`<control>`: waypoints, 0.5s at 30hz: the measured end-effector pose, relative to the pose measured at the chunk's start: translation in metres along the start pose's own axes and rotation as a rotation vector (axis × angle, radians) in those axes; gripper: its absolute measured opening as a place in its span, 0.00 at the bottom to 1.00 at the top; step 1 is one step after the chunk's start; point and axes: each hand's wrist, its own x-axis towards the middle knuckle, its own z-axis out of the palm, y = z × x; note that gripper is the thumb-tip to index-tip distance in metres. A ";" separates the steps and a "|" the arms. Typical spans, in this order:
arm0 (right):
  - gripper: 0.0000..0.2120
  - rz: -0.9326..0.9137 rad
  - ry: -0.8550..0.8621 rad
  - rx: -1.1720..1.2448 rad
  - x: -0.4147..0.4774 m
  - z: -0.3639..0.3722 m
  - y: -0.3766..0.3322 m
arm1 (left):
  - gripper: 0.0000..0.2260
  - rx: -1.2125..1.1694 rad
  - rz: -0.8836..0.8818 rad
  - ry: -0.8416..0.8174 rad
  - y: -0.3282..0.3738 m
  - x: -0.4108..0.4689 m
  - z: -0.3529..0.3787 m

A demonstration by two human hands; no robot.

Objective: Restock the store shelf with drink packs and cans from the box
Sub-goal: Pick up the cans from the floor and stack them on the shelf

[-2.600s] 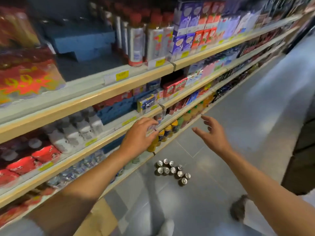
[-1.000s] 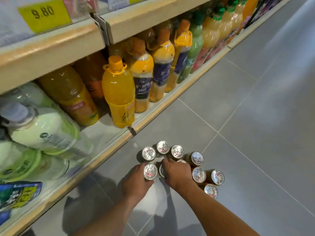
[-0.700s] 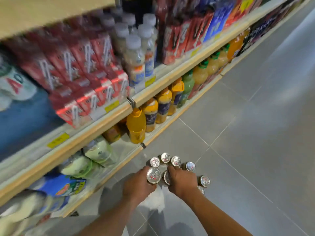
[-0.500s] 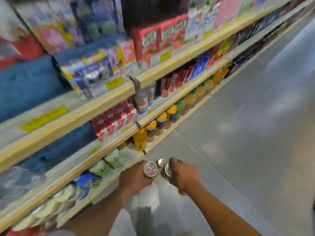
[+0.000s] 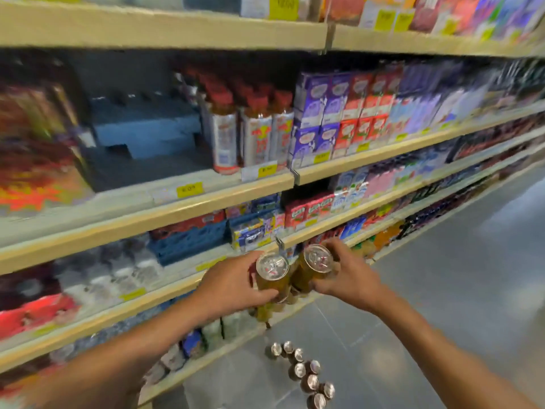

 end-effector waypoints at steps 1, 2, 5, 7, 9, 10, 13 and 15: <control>0.28 -0.030 0.018 0.058 0.003 -0.007 -0.019 | 0.38 -0.044 -0.014 0.035 0.004 -0.004 -0.018; 0.28 -0.048 0.027 0.130 0.005 -0.012 -0.034 | 0.38 -0.097 -0.026 0.072 0.005 -0.007 -0.031; 0.29 -0.122 0.036 0.309 0.020 -0.020 -0.077 | 0.32 -0.299 0.001 0.220 0.006 -0.016 -0.070; 0.29 -0.174 0.036 0.376 0.030 -0.021 -0.102 | 0.28 -0.454 0.032 0.258 0.003 -0.021 -0.094; 0.29 -0.221 0.037 0.434 0.042 -0.021 -0.126 | 0.27 -0.624 0.029 0.266 -0.001 -0.022 -0.115; 0.29 -0.231 0.029 0.461 0.048 -0.019 -0.138 | 0.26 -0.696 0.021 0.276 -0.003 -0.023 -0.125; 0.30 -0.264 0.014 0.500 0.069 -0.009 -0.166 | 0.21 -0.785 0.029 0.331 -0.009 -0.020 -0.153; 0.30 -0.293 0.020 0.509 0.085 0.000 -0.184 | 0.21 -0.796 0.047 0.385 -0.017 -0.015 -0.171</control>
